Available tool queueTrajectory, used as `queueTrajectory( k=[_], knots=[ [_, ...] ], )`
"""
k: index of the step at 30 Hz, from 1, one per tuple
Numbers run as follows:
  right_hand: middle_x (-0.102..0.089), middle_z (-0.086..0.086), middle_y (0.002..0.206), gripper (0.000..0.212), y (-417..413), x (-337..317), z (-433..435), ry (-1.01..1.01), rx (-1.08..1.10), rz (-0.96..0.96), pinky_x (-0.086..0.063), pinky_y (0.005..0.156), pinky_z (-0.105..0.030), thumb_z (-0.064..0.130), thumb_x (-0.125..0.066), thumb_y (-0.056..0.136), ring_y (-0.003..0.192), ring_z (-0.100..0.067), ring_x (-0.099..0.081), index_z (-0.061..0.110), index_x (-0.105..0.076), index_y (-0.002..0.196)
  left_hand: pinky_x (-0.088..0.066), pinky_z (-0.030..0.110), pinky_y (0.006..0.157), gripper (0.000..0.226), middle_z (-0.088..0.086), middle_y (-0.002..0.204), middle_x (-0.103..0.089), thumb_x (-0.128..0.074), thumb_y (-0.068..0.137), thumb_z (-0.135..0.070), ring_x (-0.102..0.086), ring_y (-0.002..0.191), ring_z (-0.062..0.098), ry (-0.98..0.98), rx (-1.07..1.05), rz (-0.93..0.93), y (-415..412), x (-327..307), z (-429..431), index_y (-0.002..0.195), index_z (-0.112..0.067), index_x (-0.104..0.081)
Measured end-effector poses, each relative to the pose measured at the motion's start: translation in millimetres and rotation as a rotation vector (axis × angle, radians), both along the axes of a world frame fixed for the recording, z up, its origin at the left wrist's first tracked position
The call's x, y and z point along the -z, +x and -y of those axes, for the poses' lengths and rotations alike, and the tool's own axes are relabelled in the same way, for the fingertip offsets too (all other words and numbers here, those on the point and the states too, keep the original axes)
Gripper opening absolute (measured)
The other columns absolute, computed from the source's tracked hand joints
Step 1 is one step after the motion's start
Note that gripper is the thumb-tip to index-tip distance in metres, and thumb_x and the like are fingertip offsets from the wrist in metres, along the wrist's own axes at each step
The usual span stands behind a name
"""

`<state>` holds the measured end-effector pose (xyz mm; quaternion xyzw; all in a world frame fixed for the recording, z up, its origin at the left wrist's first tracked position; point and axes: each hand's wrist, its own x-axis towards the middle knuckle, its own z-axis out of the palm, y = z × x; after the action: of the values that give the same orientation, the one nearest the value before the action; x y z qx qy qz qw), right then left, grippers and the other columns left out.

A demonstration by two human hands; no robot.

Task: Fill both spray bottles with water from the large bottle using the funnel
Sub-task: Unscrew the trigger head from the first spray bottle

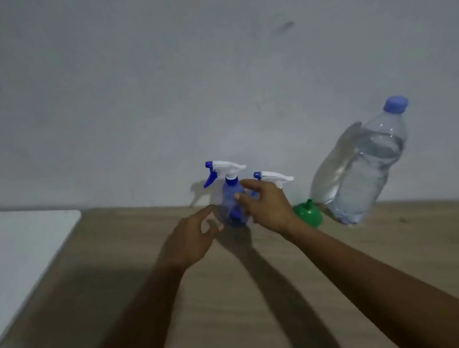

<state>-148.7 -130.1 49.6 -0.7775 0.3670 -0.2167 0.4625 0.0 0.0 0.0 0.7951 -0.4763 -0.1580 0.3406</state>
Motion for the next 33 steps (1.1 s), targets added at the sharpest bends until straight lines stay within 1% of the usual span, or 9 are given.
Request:
queueTrajectory(
  k=[4, 8, 10, 15, 20, 24, 27, 30, 33],
  knots=[
    [-0.070, -0.008, 0.119, 0.050, 11.6, 19.8, 19.2, -0.133, 0.051, -0.009, -0.045, 0.080, -0.028, 0.031, -0.060, 0.101, 0.110, -0.025, -0.065, 0.018, -0.051, 0.148, -0.043, 0.045, 0.115, 0.085, -0.007, 0.158, -0.043, -0.058, 0.080, -0.070, -0.046, 0.141, 0.018, 0.014, -0.096, -0.154, 4.7, 31.8, 26.2, 0.154, -0.040, -0.030],
    [-0.070, -0.001, 0.117, 0.050, 28.5, 44.1, 37.0, -0.100, 0.007, 0.079, -0.058, 0.081, -0.031, 0.027, -0.057, 0.101, 0.094, -0.019, -0.070, 0.024, -0.048, 0.150, -0.043, 0.044, 0.115, 0.077, -0.007, 0.159, -0.041, -0.060, 0.092, -0.045, -0.043, 0.143, 0.013, -0.101, -0.013, -0.173, 12.3, 44.6, 56.9, 0.159, -0.029, -0.026],
    [-0.072, 0.000, 0.106, 0.043, 35.7, 49.9, 43.2, -0.088, -0.020, 0.133, -0.060, 0.068, -0.027, 0.022, -0.055, 0.101, 0.082, -0.015, -0.070, 0.029, -0.053, 0.144, -0.044, 0.048, 0.114, 0.073, -0.005, 0.157, -0.044, -0.062, 0.095, -0.034, -0.044, 0.143, 0.012, -0.130, 0.059, -0.138, 18.3, 53.0, 67.5, 0.159, -0.024, -0.027],
    [-0.071, 0.004, 0.113, 0.033, 41.1, 52.3, 47.4, -0.056, -0.037, 0.178, -0.059, 0.072, -0.021, 0.018, -0.061, 0.100, 0.096, -0.014, -0.069, 0.025, -0.063, 0.133, -0.049, 0.048, 0.109, 0.055, -0.009, 0.143, -0.057, -0.064, 0.093, -0.028, -0.055, 0.133, 0.013, -0.234, -0.014, -0.129, 11.0, 50.1, 70.8, 0.145, -0.029, -0.046],
    [-0.073, 0.011, 0.105, 0.021, 28.6, 42.4, 36.9, -0.010, -0.067, 0.186, -0.062, 0.082, -0.040, 0.018, -0.073, 0.092, 0.088, -0.016, -0.073, 0.019, -0.071, 0.113, -0.054, 0.042, 0.103, 0.046, 0.005, 0.129, -0.068, -0.073, 0.089, -0.021, -0.065, 0.120, 0.014, -0.214, -0.024, -0.173, 2.2, 39.8, 51.6, 0.131, -0.008, -0.060],
    [-0.070, 0.010, 0.099, 0.011, 7.2, 34.8, 12.5, -0.012, -0.126, 0.170, -0.055, 0.073, -0.027, 0.016, -0.073, 0.093, 0.089, -0.010, -0.070, 0.016, -0.071, 0.104, -0.051, 0.032, 0.106, 0.052, 0.010, 0.132, -0.066, -0.077, 0.087, -0.010, -0.064, 0.123, 0.015, -0.180, -0.031, -0.331, -15.0, 26.3, 17.3, 0.135, 0.000, -0.057],
    [-0.075, 0.004, 0.098, 0.011, -16.3, 35.8, -11.8, 0.092, -0.173, 0.203, -0.059, 0.058, -0.034, 0.010, -0.073, 0.092, 0.084, -0.018, -0.074, 0.011, -0.072, 0.103, -0.053, 0.022, 0.101, 0.059, 0.007, 0.134, -0.065, -0.075, 0.087, -0.001, -0.066, 0.119, 0.007, -0.153, -0.012, -0.462, -32.8, 23.9, -14.2, 0.142, -0.001, -0.052],
    [-0.076, 0.002, 0.106, 0.029, -40.0, 38.2, -35.6, 0.183, -0.204, 0.238, -0.054, 0.052, -0.026, 0.004, -0.075, 0.089, 0.081, -0.012, -0.072, 0.014, -0.070, 0.115, -0.051, 0.011, 0.088, 0.063, -0.016, 0.124, -0.068, -0.071, 0.086, 0.009, -0.066, 0.109, -0.007, -0.142, -0.012, -0.650, -50.9, 24.5, -38.7, 0.138, -0.020, -0.050],
    [-0.076, 0.002, 0.103, 0.033, -57.4, 38.9, -56.1, 0.161, -0.171, 0.229, -0.050, 0.062, -0.017, 0.003, -0.080, 0.084, 0.087, -0.003, -0.070, 0.013, -0.072, 0.115, -0.052, 0.023, 0.097, 0.058, -0.014, 0.123, -0.072, -0.072, 0.086, 0.008, -0.065, 0.120, 0.009, -0.153, 0.063, -0.675, -62.3, 30.3, -55.6, 0.131, -0.025, -0.059]
  ],
)
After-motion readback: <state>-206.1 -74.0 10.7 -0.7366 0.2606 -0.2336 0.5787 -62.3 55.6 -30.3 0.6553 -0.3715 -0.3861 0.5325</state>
